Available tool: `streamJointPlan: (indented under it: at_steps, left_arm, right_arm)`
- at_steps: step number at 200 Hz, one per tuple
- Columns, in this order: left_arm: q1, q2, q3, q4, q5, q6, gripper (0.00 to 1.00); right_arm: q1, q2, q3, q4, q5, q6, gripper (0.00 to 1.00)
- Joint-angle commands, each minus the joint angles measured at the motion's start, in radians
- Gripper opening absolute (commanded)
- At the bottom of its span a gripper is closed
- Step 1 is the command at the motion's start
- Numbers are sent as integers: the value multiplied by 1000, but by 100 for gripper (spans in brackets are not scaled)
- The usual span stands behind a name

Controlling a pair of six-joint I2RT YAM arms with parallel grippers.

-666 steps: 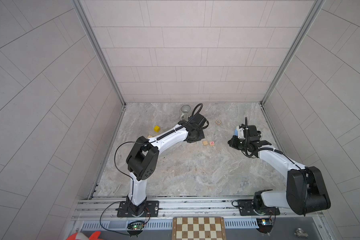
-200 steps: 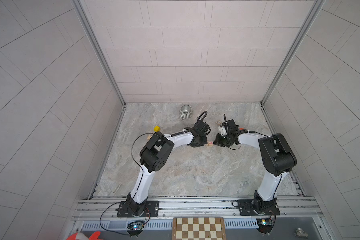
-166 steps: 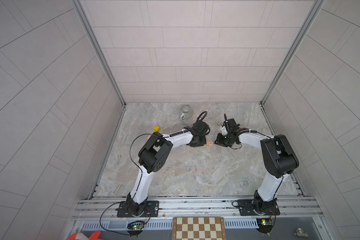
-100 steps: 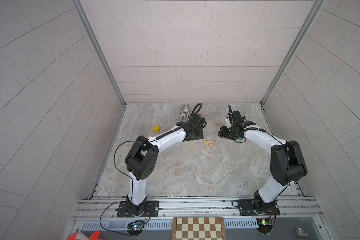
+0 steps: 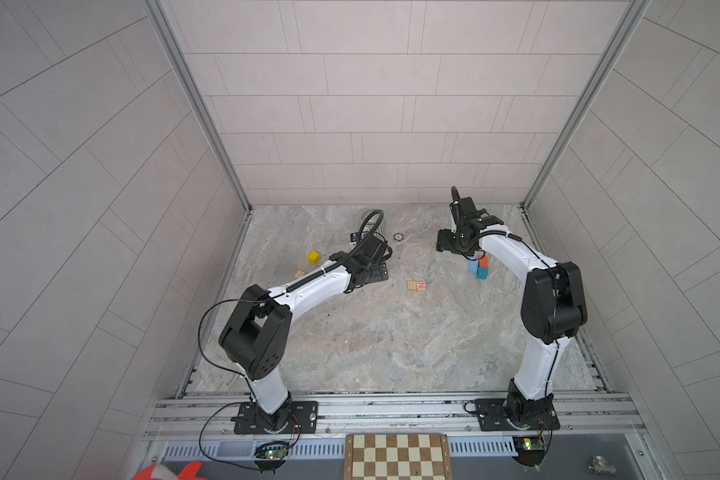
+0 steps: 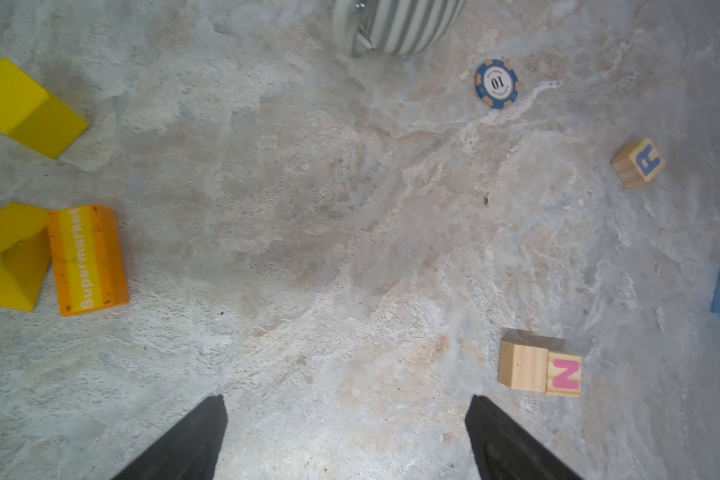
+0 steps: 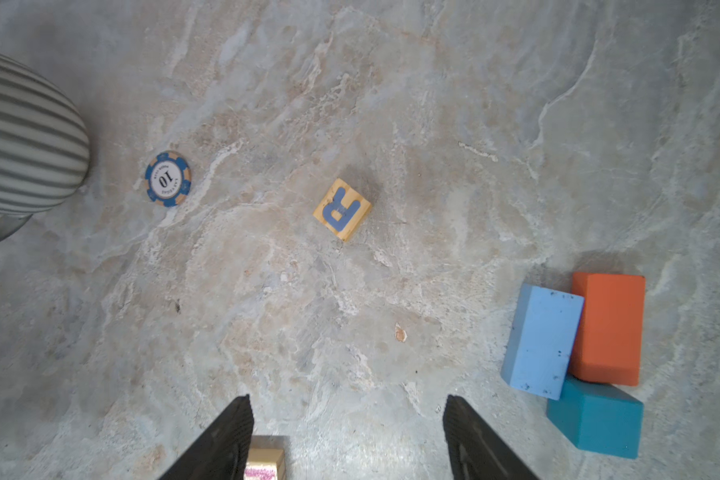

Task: Build the wood block tower
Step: 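Move the right gripper over the blue-lettered R cube while the left arm draws back, then lower the right gripper onto the R cube and close on it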

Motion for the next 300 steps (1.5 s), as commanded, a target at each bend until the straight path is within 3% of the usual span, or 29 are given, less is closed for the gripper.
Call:
streamJointPlan:
  at_steps: [1,88,141,300]
  left_arm:
    - [3,-47,-55,86,-82,-10,97]
    - [30,-41,-143,168,-170,-9,97]
    - [50,-16,-146,175,-145,-15,97]
    - [74,-10,-157,175,-113,-23,96]
  right_arm:
    - [-2,64,47,-23,54,34,76]
    - [0,276,223,44,85,151,72]
    - [-1,359,312,44,79,183,70]
    - [3,446,398,17,59,226,63]
